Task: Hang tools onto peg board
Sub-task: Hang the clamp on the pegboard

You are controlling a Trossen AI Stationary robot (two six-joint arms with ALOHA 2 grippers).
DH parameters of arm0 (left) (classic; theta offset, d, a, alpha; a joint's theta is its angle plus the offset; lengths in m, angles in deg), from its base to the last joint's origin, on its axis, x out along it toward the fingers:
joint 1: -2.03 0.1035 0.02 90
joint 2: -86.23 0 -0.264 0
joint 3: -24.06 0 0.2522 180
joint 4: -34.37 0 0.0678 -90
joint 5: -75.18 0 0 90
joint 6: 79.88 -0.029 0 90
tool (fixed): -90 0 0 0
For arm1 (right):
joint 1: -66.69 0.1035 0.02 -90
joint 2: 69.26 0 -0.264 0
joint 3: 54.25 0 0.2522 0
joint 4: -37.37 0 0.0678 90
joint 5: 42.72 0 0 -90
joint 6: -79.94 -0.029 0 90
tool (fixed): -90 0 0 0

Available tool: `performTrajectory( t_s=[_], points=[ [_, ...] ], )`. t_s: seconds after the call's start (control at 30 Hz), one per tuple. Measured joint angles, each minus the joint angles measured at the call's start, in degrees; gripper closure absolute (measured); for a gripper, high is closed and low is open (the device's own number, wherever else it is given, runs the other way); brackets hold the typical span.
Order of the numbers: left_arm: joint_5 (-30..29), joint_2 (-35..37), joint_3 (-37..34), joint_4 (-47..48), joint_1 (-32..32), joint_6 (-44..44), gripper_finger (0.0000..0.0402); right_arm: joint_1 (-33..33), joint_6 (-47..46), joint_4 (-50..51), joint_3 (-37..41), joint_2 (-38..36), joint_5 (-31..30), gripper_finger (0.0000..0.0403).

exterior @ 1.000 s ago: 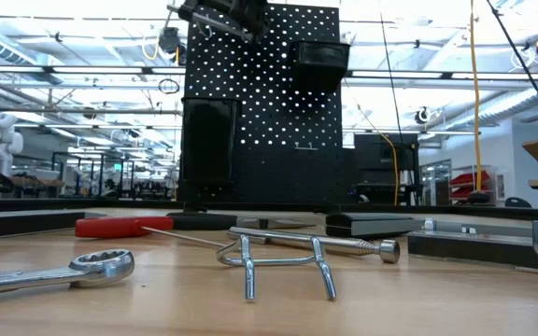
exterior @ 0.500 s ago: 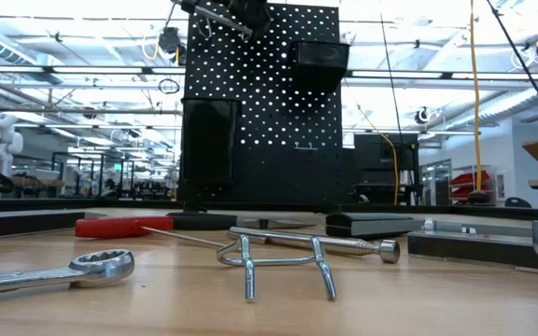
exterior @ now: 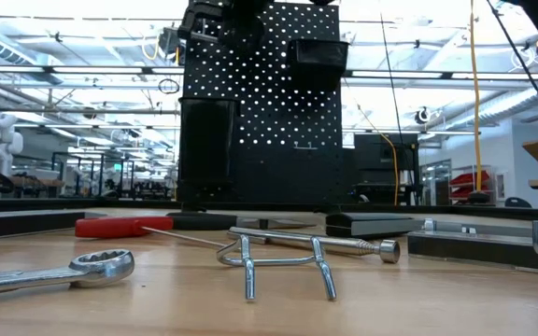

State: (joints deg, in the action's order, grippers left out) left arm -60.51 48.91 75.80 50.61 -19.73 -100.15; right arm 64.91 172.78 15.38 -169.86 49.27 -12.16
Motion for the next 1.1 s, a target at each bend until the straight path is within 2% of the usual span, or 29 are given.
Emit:
performTrajectory(
  t_s=[0.53, 0.8, 1.1],
  points=[
    [0.0, 0.0, 0.0, -0.2, 0.0, 0.0, 0.0281, 1.9, 1.2, -4.9, 0.0, -1.2, -1.5, 0.0288],
    [0.1, 0.0, 0.0, -0.7, 0.0, 0.1, 0.0281, 1.8, -5.9, 4.8, 0.0, -1.1, -5.7, 0.0287],
    [0.3, 0.0, 0.0, -0.8, 0.0, 0.2, 0.0281, 1.8, -9.5, 3.7, 0.0, -1.1, -1.8, 0.0288]
  ],
)
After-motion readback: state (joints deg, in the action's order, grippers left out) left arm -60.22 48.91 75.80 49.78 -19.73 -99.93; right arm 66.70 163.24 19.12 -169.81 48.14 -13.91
